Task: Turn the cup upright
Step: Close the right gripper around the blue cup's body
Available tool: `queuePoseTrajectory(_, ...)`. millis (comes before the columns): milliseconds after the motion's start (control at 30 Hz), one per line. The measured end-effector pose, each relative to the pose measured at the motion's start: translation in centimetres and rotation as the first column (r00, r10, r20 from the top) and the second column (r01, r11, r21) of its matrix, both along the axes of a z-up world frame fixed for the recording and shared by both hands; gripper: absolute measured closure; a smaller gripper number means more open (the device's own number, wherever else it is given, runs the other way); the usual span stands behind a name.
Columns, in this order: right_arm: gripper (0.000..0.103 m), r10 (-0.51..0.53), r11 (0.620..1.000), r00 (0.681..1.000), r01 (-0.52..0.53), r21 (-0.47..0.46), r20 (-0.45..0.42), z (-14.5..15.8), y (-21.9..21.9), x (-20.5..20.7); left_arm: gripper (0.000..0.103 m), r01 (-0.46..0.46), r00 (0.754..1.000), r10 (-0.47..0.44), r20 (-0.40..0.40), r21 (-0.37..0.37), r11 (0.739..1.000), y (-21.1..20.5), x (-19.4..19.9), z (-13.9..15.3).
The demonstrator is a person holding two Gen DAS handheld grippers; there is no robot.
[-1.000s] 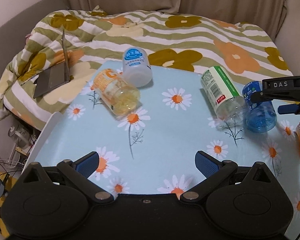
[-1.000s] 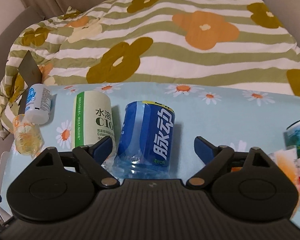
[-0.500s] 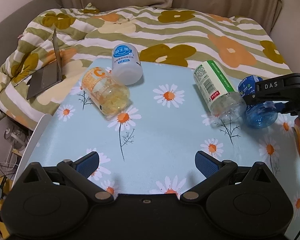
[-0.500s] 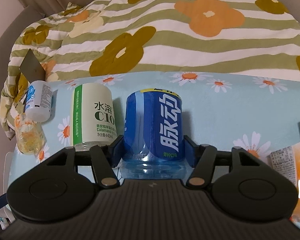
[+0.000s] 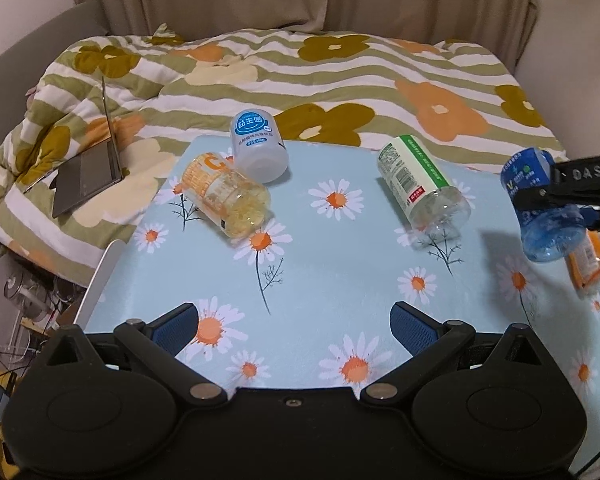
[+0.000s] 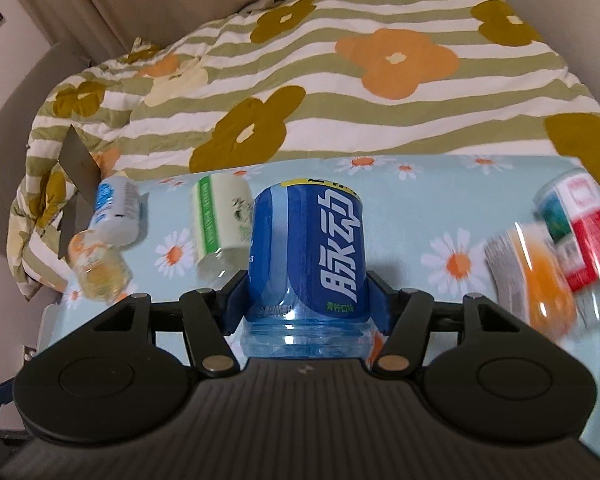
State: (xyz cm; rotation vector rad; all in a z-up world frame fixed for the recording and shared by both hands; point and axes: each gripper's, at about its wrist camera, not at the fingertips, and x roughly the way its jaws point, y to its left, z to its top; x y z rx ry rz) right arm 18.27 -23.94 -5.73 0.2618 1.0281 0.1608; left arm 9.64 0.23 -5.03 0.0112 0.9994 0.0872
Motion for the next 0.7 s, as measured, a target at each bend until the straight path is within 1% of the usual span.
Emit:
queuePoseTrajectory(100,0.027,-0.026,1.000,1.000,0.026,-0.001,0.000,0.4,0.7,-2.8,0.000,0.031,0.999,-0.031,0.008,-0.005,0.999,0.6,-1.0,0.3)
queuePoseTrajectory(200,0.027,-0.051,0.999,0.999,0.051,0.004,0.001,0.2,1.2,-5.4,0.000,0.069,0.998,-0.069,0.009,0.002,0.998,1.2,-1.8,0.2)
queuePoseTrajectory(367,0.027,-0.086,0.996,0.996,0.087,0.031,-0.020,-2.0,2.9,-9.4,0.000,0.127,0.992,-0.127,-0.012,-0.005,0.992,1.8,-2.9,-0.7)
queuePoseTrajectory(533,0.027,-0.098,0.995,0.995,0.099,0.031,-0.026,-4.5,4.7,-11.6,0.000,0.172,0.985,-0.172,-0.021,0.002,0.985,2.3,-3.6,-1.5)
queuePoseTrajectory(633,0.027,-0.113,0.993,0.993,0.114,0.023,-0.018,-6.0,5.5,-12.2,0.000,0.182,0.983,-0.182,-0.031,0.005,0.983,2.6,-4.1,-2.0)
queuePoseTrajectory(700,0.027,-0.122,0.992,0.992,0.123,0.034,-0.014,-6.7,5.7,-12.6,0.000,0.184,0.982,-0.184,-0.042,0.002,0.983,3.0,-4.4,-2.3)
